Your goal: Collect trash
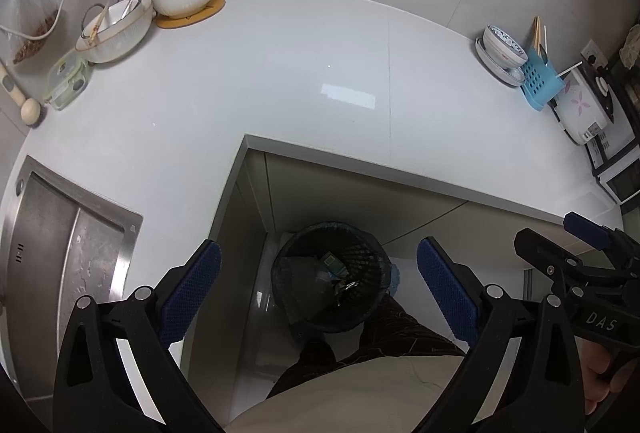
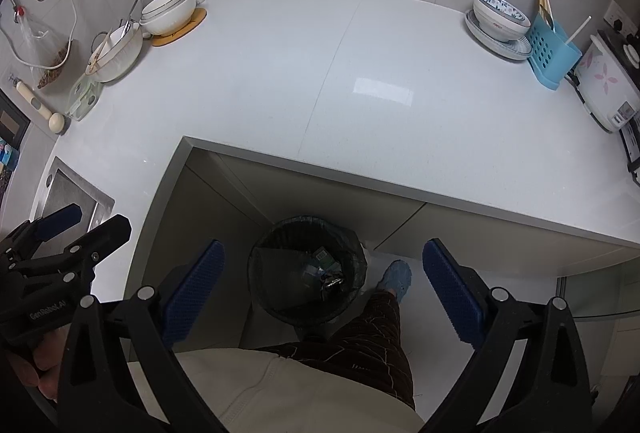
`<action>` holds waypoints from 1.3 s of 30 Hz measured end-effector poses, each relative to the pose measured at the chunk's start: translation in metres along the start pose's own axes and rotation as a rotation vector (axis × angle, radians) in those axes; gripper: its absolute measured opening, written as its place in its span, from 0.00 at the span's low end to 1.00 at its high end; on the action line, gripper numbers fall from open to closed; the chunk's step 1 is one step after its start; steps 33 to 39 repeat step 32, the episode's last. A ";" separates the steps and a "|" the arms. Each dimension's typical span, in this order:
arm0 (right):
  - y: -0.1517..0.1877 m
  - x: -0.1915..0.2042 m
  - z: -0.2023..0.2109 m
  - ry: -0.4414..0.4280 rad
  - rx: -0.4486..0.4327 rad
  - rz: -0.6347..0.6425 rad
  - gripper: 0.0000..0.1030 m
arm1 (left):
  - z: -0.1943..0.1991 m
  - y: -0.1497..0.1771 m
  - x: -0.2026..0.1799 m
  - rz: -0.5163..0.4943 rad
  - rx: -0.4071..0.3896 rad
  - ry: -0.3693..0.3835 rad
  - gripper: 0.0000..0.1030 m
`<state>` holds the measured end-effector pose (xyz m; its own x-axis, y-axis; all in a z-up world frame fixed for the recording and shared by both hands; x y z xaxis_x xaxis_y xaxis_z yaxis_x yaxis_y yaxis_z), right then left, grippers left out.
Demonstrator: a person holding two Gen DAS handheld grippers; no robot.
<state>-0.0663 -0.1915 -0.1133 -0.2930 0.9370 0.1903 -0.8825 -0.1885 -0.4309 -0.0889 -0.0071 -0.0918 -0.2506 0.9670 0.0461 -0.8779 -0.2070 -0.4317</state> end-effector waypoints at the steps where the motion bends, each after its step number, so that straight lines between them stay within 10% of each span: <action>1: 0.000 0.000 0.000 0.000 0.001 0.000 0.92 | 0.000 0.000 0.000 -0.001 -0.002 -0.002 0.94; 39: 0.007 0.005 -0.002 -0.009 0.007 -0.004 0.92 | 0.000 0.003 -0.002 -0.011 -0.001 -0.003 0.94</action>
Point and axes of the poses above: each gripper's, at about its wrist camera, not at the fingertips, and z roughly against the way its jaws point, x to its left, y to its underside, the point moved 8 cm from there along -z, roughly the way its jaws point, and after that the axes turned 11 degrees about -y, right-handed, at the moved point
